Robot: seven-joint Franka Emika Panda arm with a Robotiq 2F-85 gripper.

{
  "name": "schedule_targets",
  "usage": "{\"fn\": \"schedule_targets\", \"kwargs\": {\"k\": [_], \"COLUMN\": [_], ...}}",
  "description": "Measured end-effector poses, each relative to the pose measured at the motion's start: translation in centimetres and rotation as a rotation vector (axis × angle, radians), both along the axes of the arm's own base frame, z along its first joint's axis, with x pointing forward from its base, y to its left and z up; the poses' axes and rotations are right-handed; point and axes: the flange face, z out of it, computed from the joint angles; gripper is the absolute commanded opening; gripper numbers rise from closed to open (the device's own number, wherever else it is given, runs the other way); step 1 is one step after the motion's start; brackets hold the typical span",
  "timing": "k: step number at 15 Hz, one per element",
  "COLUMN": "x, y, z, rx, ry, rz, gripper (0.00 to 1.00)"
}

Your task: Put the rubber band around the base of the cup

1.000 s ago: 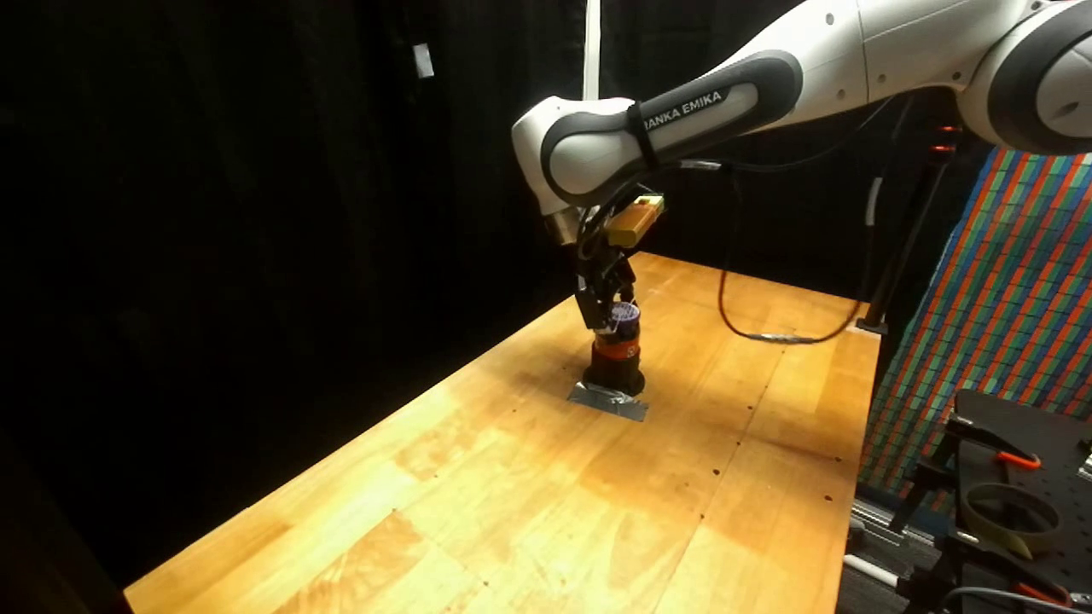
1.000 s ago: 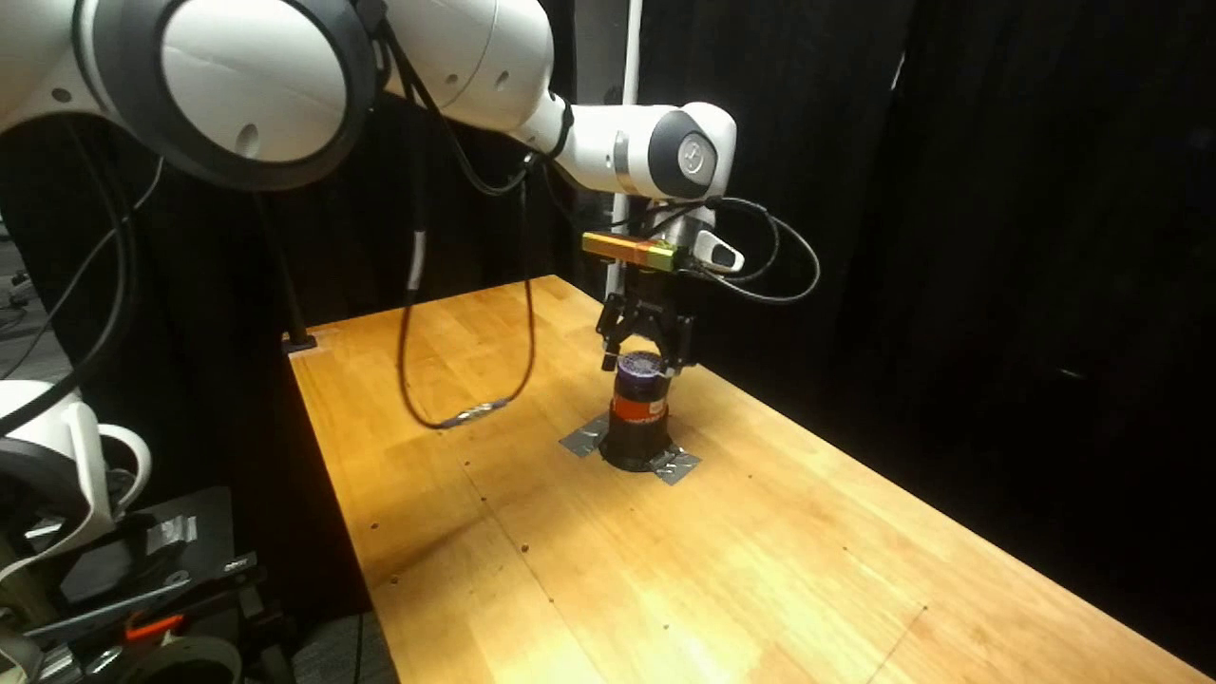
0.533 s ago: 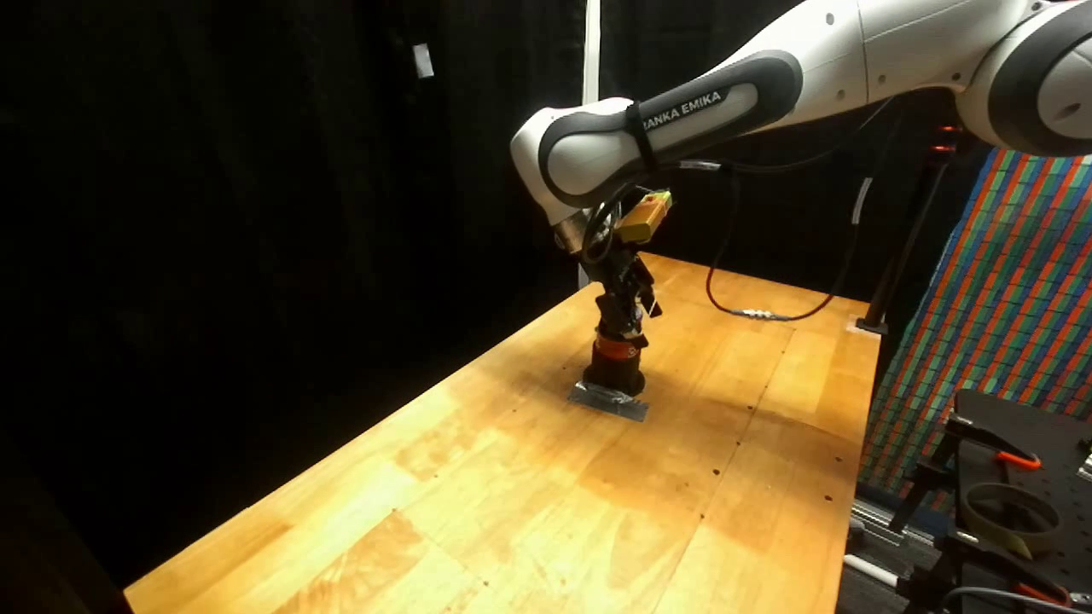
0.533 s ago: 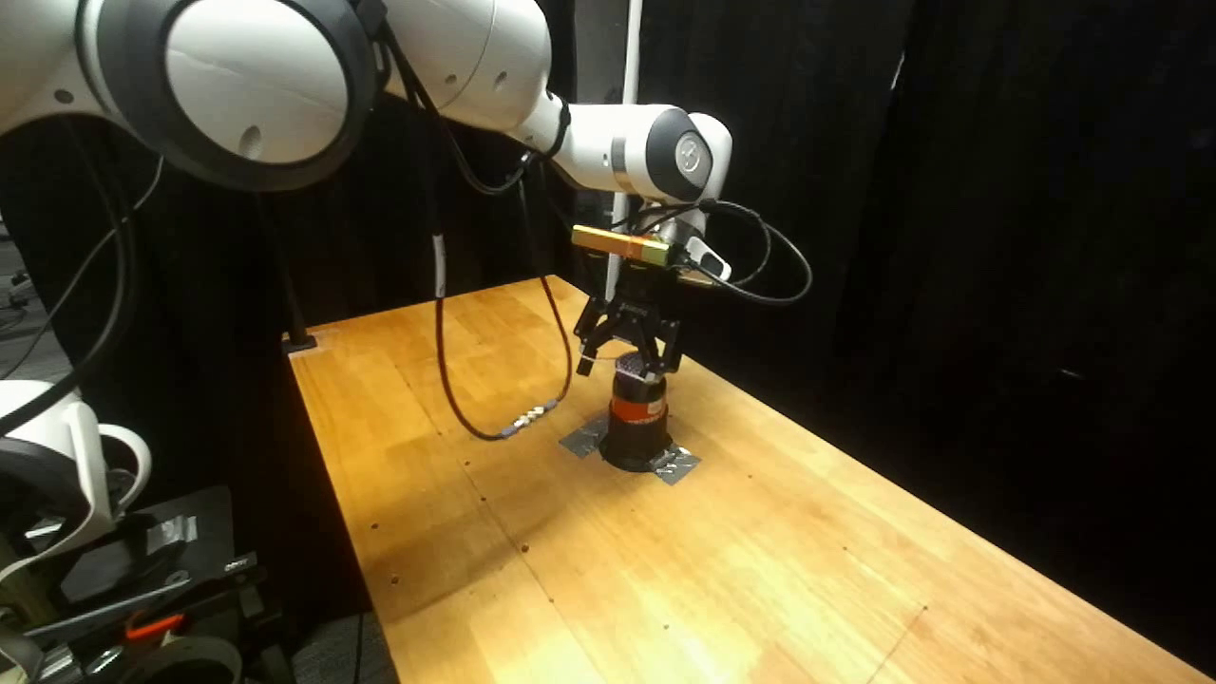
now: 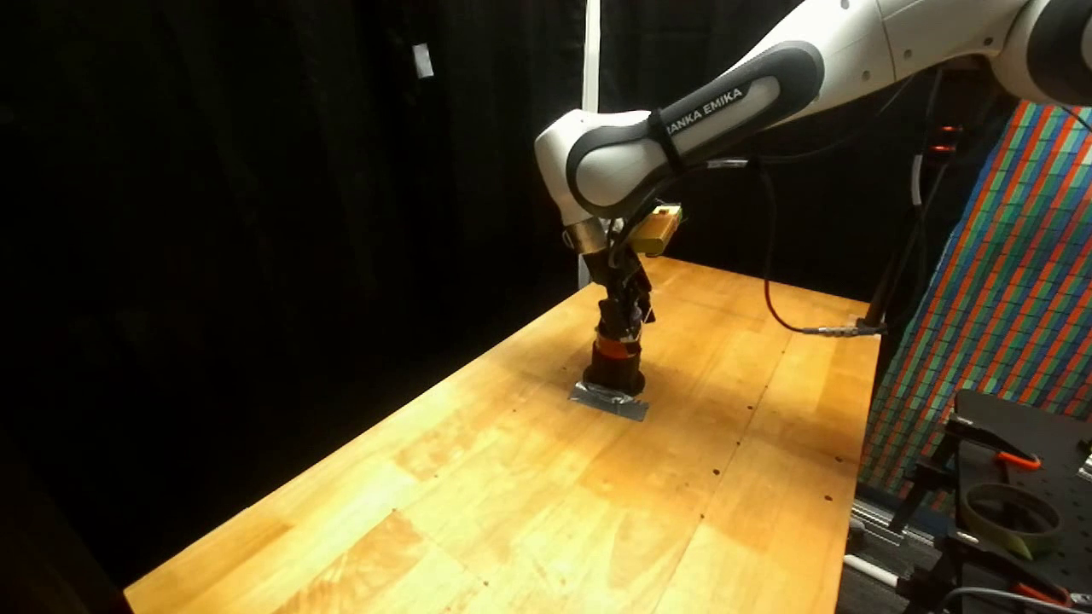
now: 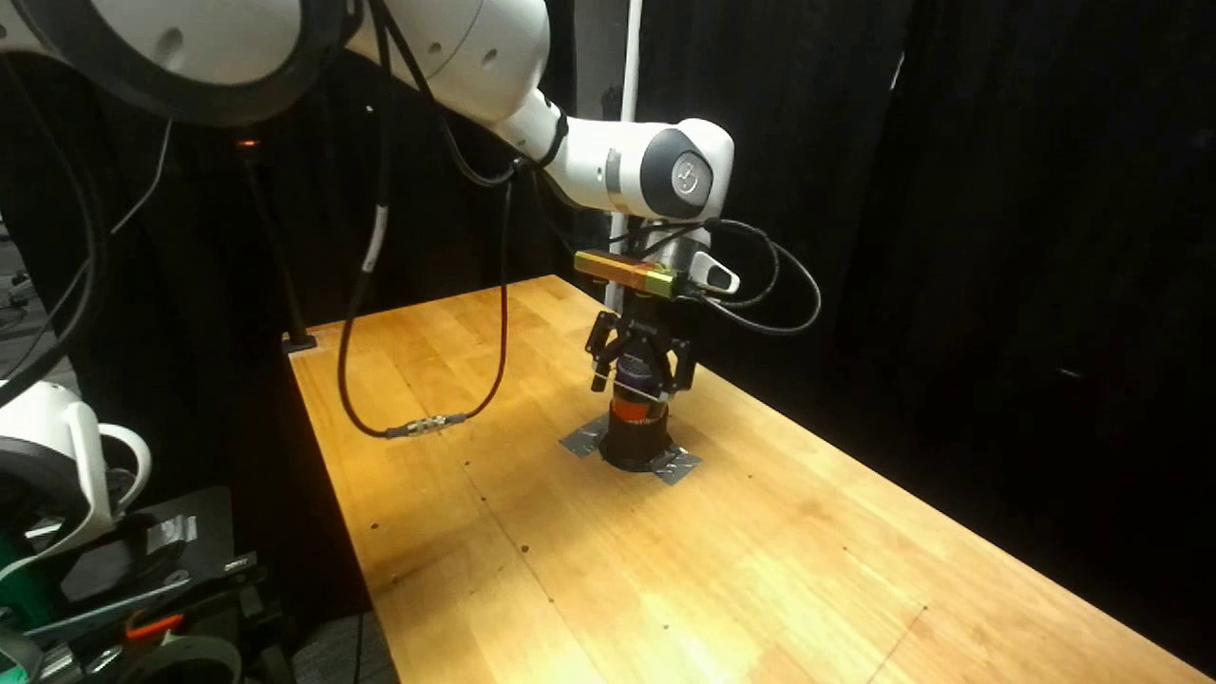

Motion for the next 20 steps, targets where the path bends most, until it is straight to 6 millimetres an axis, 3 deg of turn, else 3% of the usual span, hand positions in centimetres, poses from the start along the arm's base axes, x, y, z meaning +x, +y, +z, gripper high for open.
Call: {"fn": "schedule_targets", "kwargs": {"k": [1, 4, 9, 10, 11, 12, 13, 15, 20], "x": [-0.1, -0.7, -3.4, -4.2, -5.2, -6.3, -7.3, -9.3, -13.1], "y": [0.0, 0.2, -0.2, -0.5, -0.9, -1.2, -1.7, -2.5, -3.4], "z": [0.2, 0.5, 1.1, 1.1, 1.0, 1.0, 1.1, 1.5, 2.1], "rx": [0.009, 0.037, 0.068, 0.068, 0.066, 0.062, 0.059, 0.058, 0.106], "ry": [-0.038, -0.149, -0.265, -0.271, -0.269, -0.261, -0.254, -0.253, -0.431], "rz": [0.001, 0.001, -0.013, -0.019, -0.026, -0.034, -0.042, -0.05, -0.023], "gripper": [0.74, 0.51, 0.49, 0.63, 0.93, 0.91, 0.45, 0.48, 0.12]}}
